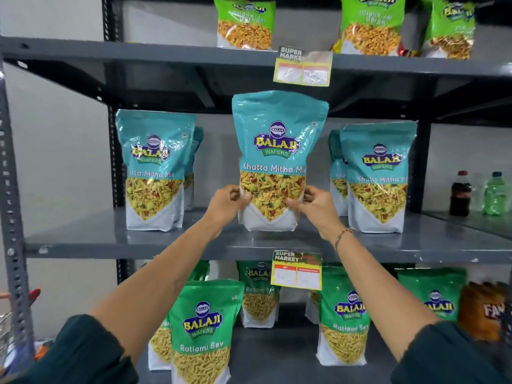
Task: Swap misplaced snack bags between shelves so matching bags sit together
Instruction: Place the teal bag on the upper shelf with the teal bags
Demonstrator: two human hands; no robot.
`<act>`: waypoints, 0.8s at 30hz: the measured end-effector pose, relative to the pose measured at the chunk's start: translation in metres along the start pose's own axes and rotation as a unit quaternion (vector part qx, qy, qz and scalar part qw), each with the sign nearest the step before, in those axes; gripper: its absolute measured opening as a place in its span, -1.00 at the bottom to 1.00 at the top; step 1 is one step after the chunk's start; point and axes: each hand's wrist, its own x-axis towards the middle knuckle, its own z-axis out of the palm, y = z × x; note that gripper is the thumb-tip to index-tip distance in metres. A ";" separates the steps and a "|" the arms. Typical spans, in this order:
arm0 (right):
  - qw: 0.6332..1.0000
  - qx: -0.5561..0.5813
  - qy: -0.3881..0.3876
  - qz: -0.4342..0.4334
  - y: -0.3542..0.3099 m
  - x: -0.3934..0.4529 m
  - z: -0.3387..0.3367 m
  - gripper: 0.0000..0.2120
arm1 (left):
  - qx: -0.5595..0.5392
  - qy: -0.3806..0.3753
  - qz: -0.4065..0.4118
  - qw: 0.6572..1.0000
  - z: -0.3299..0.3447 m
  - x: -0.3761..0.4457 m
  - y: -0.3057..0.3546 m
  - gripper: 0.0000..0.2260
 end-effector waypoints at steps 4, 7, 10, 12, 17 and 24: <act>0.999 -0.010 -0.007 0.030 0.022 0.029 -0.002 -0.72 | 0.004 0.004 -0.007 1.000 0.014 0.025 -0.017 -0.73; 0.998 -0.019 -0.014 0.050 0.037 0.044 -0.002 -0.65 | -0.001 0.003 -0.010 1.000 0.021 0.040 -0.030 -0.75; 0.997 -0.007 -0.030 0.074 0.047 0.052 -0.003 -0.64 | -0.001 -0.010 -0.022 1.000 0.025 0.047 -0.043 -0.81; 0.995 -0.002 -0.039 0.090 0.049 0.056 -0.001 -0.67 | 0.015 -0.018 -0.021 0.999 0.027 0.049 -0.051 -0.84; 0.994 0.006 -0.044 0.101 0.055 0.058 -0.001 -0.68 | 0.027 -0.036 -0.033 0.998 0.026 0.051 -0.057 -0.71; 0.993 -0.001 -0.055 0.105 0.053 0.055 -0.002 -0.59 | 0.015 -0.045 -0.045 0.998 0.029 0.046 -0.053 -0.70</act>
